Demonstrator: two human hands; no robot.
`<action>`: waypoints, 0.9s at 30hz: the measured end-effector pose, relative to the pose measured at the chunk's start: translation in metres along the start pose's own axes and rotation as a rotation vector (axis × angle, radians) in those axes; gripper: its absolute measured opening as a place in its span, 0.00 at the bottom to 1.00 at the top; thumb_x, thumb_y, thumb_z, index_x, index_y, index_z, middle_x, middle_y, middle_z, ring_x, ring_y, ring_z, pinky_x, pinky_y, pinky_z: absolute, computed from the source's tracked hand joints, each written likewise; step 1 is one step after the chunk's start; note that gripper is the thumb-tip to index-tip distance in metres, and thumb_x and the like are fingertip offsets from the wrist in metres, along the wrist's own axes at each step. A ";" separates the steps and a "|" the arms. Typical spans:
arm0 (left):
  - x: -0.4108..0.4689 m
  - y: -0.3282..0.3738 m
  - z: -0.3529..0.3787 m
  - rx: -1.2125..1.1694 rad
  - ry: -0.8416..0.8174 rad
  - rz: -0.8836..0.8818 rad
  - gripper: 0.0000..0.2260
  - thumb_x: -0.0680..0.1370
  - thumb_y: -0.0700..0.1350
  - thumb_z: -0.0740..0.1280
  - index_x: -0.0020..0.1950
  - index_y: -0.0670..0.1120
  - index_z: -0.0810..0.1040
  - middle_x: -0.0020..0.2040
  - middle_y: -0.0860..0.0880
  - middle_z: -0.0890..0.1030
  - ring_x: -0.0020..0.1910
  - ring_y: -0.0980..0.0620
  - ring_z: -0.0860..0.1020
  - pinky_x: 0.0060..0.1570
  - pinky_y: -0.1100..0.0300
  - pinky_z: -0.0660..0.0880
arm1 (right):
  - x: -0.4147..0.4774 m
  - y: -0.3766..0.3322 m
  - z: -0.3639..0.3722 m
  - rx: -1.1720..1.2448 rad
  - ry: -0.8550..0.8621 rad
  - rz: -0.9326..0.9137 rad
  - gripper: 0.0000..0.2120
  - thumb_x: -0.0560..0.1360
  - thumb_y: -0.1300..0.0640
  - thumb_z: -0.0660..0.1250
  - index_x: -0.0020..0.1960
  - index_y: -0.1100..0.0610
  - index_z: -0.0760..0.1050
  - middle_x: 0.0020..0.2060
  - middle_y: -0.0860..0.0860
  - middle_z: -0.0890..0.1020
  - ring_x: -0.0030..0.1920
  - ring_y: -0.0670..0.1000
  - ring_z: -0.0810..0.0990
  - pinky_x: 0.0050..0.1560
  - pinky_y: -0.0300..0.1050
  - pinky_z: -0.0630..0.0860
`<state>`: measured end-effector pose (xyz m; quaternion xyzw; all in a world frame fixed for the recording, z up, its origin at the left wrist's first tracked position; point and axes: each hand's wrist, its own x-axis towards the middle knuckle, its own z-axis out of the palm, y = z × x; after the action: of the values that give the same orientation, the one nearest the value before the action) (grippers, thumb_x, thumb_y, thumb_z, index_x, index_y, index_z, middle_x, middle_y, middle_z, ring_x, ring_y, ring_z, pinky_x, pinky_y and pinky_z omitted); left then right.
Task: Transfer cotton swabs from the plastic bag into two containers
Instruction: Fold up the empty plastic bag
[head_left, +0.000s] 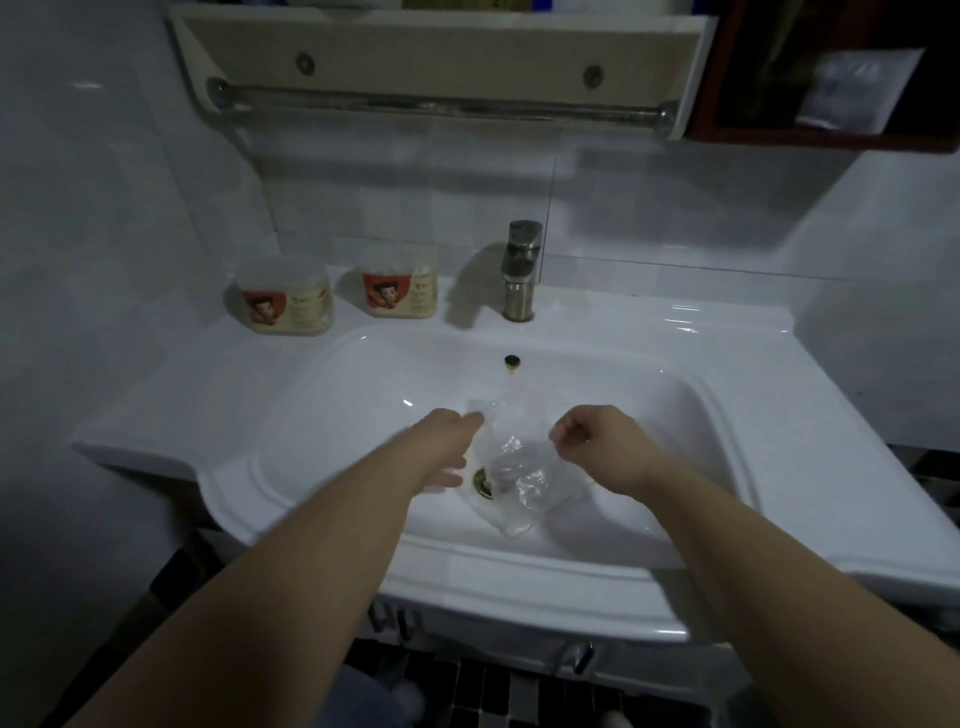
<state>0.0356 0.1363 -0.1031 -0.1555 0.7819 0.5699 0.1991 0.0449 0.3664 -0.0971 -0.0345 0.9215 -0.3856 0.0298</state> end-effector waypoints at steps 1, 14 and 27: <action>0.001 0.002 -0.002 -0.108 0.010 0.002 0.15 0.82 0.57 0.65 0.63 0.49 0.73 0.59 0.47 0.77 0.56 0.47 0.81 0.56 0.49 0.81 | -0.001 -0.002 0.001 0.059 0.000 -0.036 0.08 0.75 0.61 0.70 0.40 0.49 0.81 0.40 0.46 0.85 0.44 0.49 0.83 0.44 0.35 0.76; 0.001 0.008 -0.007 -0.424 -0.004 0.374 0.06 0.77 0.32 0.71 0.52 0.38 0.80 0.46 0.42 0.83 0.45 0.49 0.82 0.55 0.57 0.82 | 0.004 0.007 0.005 0.066 -0.062 -0.028 0.04 0.73 0.55 0.73 0.47 0.48 0.80 0.39 0.45 0.81 0.43 0.50 0.81 0.43 0.40 0.74; 0.000 0.020 -0.020 -0.786 0.198 0.450 0.07 0.79 0.31 0.69 0.51 0.42 0.81 0.34 0.44 0.84 0.34 0.52 0.81 0.39 0.63 0.80 | 0.003 0.008 0.004 -0.162 -0.290 0.047 0.08 0.69 0.61 0.76 0.43 0.50 0.81 0.37 0.47 0.83 0.35 0.49 0.80 0.41 0.46 0.79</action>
<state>0.0232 0.1237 -0.0813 -0.0992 0.5360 0.8346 -0.0792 0.0421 0.3685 -0.1056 -0.0703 0.9363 -0.3000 0.1685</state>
